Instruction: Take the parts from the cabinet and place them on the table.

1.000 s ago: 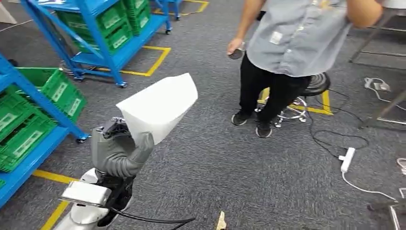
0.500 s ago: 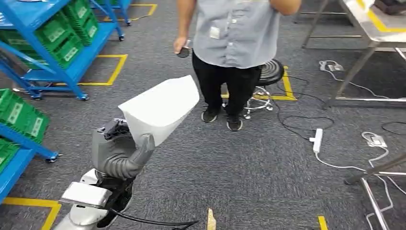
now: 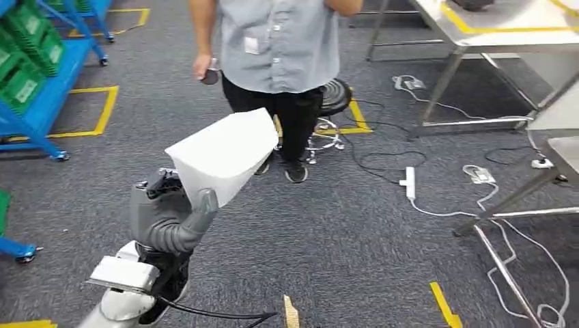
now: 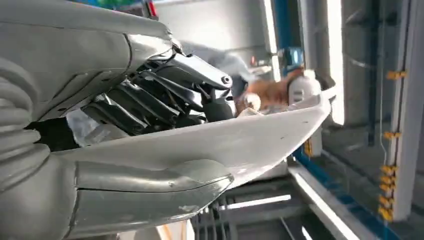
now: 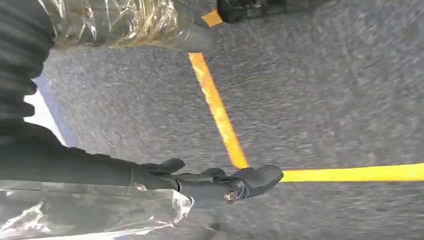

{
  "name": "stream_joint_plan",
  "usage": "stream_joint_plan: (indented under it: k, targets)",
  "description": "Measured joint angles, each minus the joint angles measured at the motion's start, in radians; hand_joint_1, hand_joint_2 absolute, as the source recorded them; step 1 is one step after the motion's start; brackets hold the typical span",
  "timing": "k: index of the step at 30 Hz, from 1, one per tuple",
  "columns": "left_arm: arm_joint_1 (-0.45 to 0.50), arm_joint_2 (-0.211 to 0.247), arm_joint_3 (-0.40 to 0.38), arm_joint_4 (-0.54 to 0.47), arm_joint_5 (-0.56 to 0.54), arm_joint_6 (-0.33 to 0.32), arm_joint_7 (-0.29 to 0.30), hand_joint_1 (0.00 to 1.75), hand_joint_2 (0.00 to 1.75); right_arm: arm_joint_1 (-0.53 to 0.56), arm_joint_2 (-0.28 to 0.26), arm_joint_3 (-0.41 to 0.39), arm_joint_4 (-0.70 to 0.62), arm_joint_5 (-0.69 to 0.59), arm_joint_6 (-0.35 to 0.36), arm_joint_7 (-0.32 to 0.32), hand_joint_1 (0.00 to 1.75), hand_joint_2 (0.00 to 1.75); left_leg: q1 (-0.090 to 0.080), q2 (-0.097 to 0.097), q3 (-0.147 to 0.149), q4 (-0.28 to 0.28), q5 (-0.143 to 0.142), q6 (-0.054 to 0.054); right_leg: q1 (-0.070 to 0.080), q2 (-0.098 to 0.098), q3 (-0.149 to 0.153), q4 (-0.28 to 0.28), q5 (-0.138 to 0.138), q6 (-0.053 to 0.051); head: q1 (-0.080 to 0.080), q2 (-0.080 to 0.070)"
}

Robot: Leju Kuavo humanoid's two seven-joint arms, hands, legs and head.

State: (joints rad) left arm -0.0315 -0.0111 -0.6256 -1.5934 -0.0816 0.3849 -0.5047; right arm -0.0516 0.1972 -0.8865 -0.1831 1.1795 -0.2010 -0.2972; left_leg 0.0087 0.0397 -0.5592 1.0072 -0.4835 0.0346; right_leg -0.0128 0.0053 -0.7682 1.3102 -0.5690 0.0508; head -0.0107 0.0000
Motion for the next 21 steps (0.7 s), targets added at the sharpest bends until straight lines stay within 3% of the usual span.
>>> stream_joint_plan:
  k: [1, 2, 3, 4, 5, 8, 9, 10, 11, 12, 14, 15, 16, 18, 19, 20, 21]
  targets:
    - [0.000, 0.000, 0.000, 0.000, 0.001, 0.000, 0.000, 1.75, 1.75, 0.002, 0.000, 0.000, 0.000, 0.000, 0.000, 0.000, 0.00, 1.75, 0.000, 0.014, 0.002, 0.000, -0.002, -0.002, 0.000, -0.005, 0.033, -0.060, 0.036, -0.001, 0.000, 0.000]
    - [0.000, 0.000, 0.000, 0.000, 0.002, -0.001, 0.000, 1.75, 1.75, 0.001, -0.001, 0.000, 0.000, 0.000, 0.000, 0.000, 0.00, 1.75, 0.000, 0.025, 0.004, 0.000, -0.004, -0.005, 0.001, -0.017, 0.084, -0.151, 0.078, -0.003, 0.000, 0.000]
    - [-0.001, 0.000, 0.000, 0.000, 0.003, -0.002, 0.000, 1.75, 1.75, 0.000, -0.002, 0.000, 0.000, 0.000, 0.000, 0.000, 0.00, 1.75, 0.000, 0.035, 0.008, 0.000, -0.007, -0.008, 0.003, -0.047, 0.138, -0.243, 0.111, -0.007, 0.000, 0.000]
    - [-0.001, 0.000, 0.001, 0.000, 0.005, -0.002, 0.000, 1.75, 1.75, -0.004, -0.002, 0.000, 0.000, 0.000, 0.000, 0.001, 0.00, 1.75, -0.006, 0.044, 0.011, 0.001, -0.011, -0.014, 0.013, -0.104, 0.166, -0.296, 0.099, -0.009, 0.001, 0.000]
    - [-0.002, 0.000, 0.001, 0.000, 0.006, -0.002, -0.001, 1.75, 1.75, -0.007, -0.002, 0.000, 0.000, 0.000, 0.001, 0.000, 0.00, 1.75, -0.011, 0.052, 0.010, 0.003, -0.015, -0.020, 0.016, -0.092, 0.176, -0.300, 0.102, -0.023, -0.002, 0.000]
    - [0.001, -0.002, 0.001, -0.002, 0.012, 0.007, -0.015, 1.75, 1.75, -0.001, -0.002, 0.005, 0.000, 0.000, 0.001, 0.001, 0.00, 1.75, -0.010, 0.081, 0.017, 0.000, -0.015, -0.031, 0.021, -0.059, 0.166, -0.299, 0.105, -0.037, -0.002, 0.000]
    - [0.001, -0.004, 0.002, -0.005, 0.018, 0.012, -0.022, 1.75, 1.75, 0.000, -0.002, 0.006, 0.000, 0.000, 0.001, 0.002, 0.00, 1.75, -0.007, 0.087, 0.018, 0.003, -0.024, -0.039, 0.012, -0.046, 0.175, -0.308, 0.111, -0.047, -0.001, 0.000]
    - [0.002, -0.004, 0.005, -0.008, 0.024, 0.019, -0.027, 1.75, 1.75, 0.001, -0.002, 0.006, 0.000, 0.000, 0.001, 0.002, 0.00, 1.75, -0.004, 0.041, 0.017, 0.024, -0.043, -0.044, 0.011, -0.034, 0.176, -0.309, 0.112, -0.051, -0.005, 0.000]
    - [0.005, -0.003, 0.008, -0.011, 0.030, 0.023, -0.032, 1.75, 1.75, 0.000, -0.003, 0.006, 0.000, 0.000, 0.000, 0.002, 0.00, 1.75, -0.001, 0.000, -0.008, 0.083, -0.080, -0.046, 0.010, -0.023, 0.177, -0.309, 0.112, -0.057, -0.010, 0.000]
    - [0.010, -0.002, 0.012, -0.012, 0.034, 0.025, -0.035, 1.75, 1.75, -0.002, -0.003, 0.006, 0.000, 0.000, 0.000, 0.002, 0.00, 1.75, 0.001, -0.020, -0.046, 0.164, -0.119, -0.047, 0.010, -0.008, 0.177, -0.309, 0.112, -0.059, -0.011, 0.000]
    - [0.019, -0.001, 0.017, -0.012, 0.039, 0.028, -0.036, 1.75, 1.75, 0.000, -0.003, 0.006, 0.000, 0.000, 0.001, 0.002, 0.00, 1.75, 0.000, -0.030, -0.120, 0.303, -0.167, -0.048, 0.011, 0.022, 0.176, -0.307, 0.111, -0.061, -0.012, 0.000]
    - [0.022, 0.000, 0.021, -0.012, 0.039, 0.028, -0.036, 1.75, 1.75, 0.002, -0.003, 0.006, 0.000, 0.000, 0.001, 0.002, 0.00, 1.75, 0.000, -0.030, -0.131, 0.313, -0.155, -0.047, 0.012, 0.037, 0.177, -0.307, 0.111, -0.061, -0.011, 0.000]
    - [0.022, 0.000, 0.023, -0.012, 0.040, 0.029, -0.037, 1.75, 1.75, 0.003, -0.003, 0.006, 0.000, 0.000, 0.001, 0.002, 0.00, 1.75, 0.000, -0.031, -0.120, 0.278, -0.116, -0.044, 0.013, 0.053, 0.177, -0.306, 0.111, -0.061, -0.011, 0.000]
    - [0.022, -0.001, 0.025, -0.014, 0.042, 0.031, -0.038, 1.75, 1.75, 0.002, -0.003, 0.006, 0.000, 0.000, 0.001, 0.002, 0.00, 1.75, 0.000, -0.054, -0.051, 0.118, -0.015, -0.034, 0.012, 0.083, 0.179, -0.304, 0.112, -0.059, -0.011, 0.000]
    - [0.022, -0.001, 0.027, -0.015, 0.046, 0.032, -0.040, 1.75, 1.75, 0.002, -0.002, 0.006, 0.000, 0.000, 0.001, 0.002, 0.00, 1.75, 0.002, -0.104, -0.017, 0.041, 0.016, -0.029, 0.009, 0.093, 0.178, -0.304, 0.113, -0.057, -0.011, 0.000]
    - [0.024, -0.001, 0.029, -0.016, 0.048, 0.033, -0.042, 1.75, 1.75, 0.000, -0.002, 0.006, 0.000, 0.000, 0.001, 0.002, 0.00, 1.75, 0.007, -0.128, -0.007, 0.013, 0.004, -0.024, 0.015, 0.106, 0.172, -0.297, 0.112, -0.050, -0.010, 0.000]
    - [0.025, -0.001, 0.030, -0.016, 0.051, 0.034, -0.047, 1.75, 1.75, 0.000, -0.002, 0.006, 0.000, 0.000, 0.001, 0.000, 0.00, 1.75, 0.003, -0.121, -0.007, 0.011, 0.003, -0.027, 0.009, 0.118, 0.165, -0.298, 0.116, -0.043, -0.011, 0.000]
